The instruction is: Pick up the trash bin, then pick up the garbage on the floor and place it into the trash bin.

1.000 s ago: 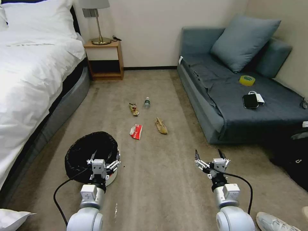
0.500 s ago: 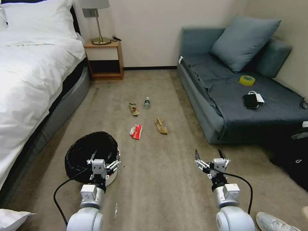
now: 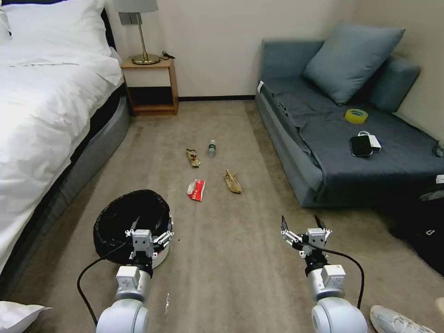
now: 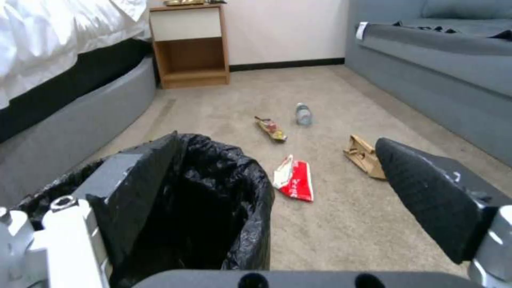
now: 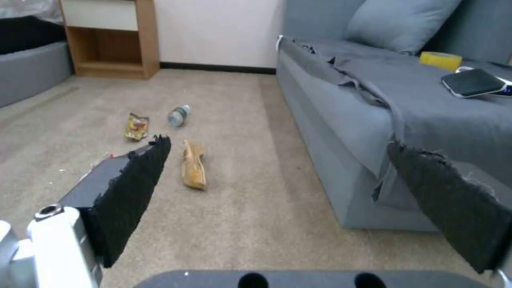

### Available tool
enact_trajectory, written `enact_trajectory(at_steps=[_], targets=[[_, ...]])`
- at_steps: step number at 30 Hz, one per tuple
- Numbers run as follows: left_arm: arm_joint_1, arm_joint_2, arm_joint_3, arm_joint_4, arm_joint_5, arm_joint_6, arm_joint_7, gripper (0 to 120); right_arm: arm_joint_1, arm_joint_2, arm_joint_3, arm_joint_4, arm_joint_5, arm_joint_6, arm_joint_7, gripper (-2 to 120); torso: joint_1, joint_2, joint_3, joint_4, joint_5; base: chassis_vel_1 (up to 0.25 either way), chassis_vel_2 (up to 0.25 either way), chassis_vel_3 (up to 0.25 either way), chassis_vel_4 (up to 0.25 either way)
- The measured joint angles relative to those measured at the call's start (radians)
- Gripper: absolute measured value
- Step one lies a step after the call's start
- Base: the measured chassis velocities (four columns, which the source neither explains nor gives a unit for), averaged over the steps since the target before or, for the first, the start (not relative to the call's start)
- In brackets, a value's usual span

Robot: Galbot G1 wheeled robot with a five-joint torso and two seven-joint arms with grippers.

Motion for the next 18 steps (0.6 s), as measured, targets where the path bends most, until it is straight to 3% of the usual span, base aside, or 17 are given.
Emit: enact_trajectory(at_steps=[9,12,13,16,17,18], targets=[[-0.003,0.000,-0.008,-0.009,-0.008,0.018,-0.001,100,0.001,0.005,0.000,0.016,0.000,-0.012,0.003,100,0.000,0.000,0.000,0.0000,-0.0001,0.000,0.000,0.000,0.000],[-0.023,0.004,-0.047,-0.068,-0.043,0.103,-0.016,100,0.008,0.036,-0.003,0.110,0.000,-0.080,0.029,100,0.000,0.000,0.000,-0.0001,0.0000,0.000,0.000,0.000,0.000],[-0.023,0.004,-0.047,-0.068,-0.043,0.103,-0.016,100,0.008,0.036,-0.003,0.110,0.000,-0.080,0.029,100,0.000,0.000,0.000,-0.0001,0.0000,0.000,0.000,0.000,0.000],[-0.053,0.011,-0.107,-0.155,-0.098,0.237,-0.039,100,0.018,0.083,-0.009,0.256,-0.003,-0.189,0.070,100,0.000,0.000,0.000,-0.0001,-0.0002,0.000,0.000,0.000,0.000],[-0.053,0.011,-0.107,-0.155,-0.098,0.237,-0.039,100,0.018,0.083,-0.009,0.256,-0.003,-0.189,0.070,100,0.000,0.000,0.000,-0.0001,-0.0002,0.000,0.000,0.000,0.000],[-0.061,0.012,-0.123,-0.179,-0.113,0.274,-0.045,100,0.020,0.089,-0.010,0.279,0.002,-0.203,0.079,100,0.000,0.000,0.000,0.0000,-0.0003,0.000,0.000,0.000,0.000]])
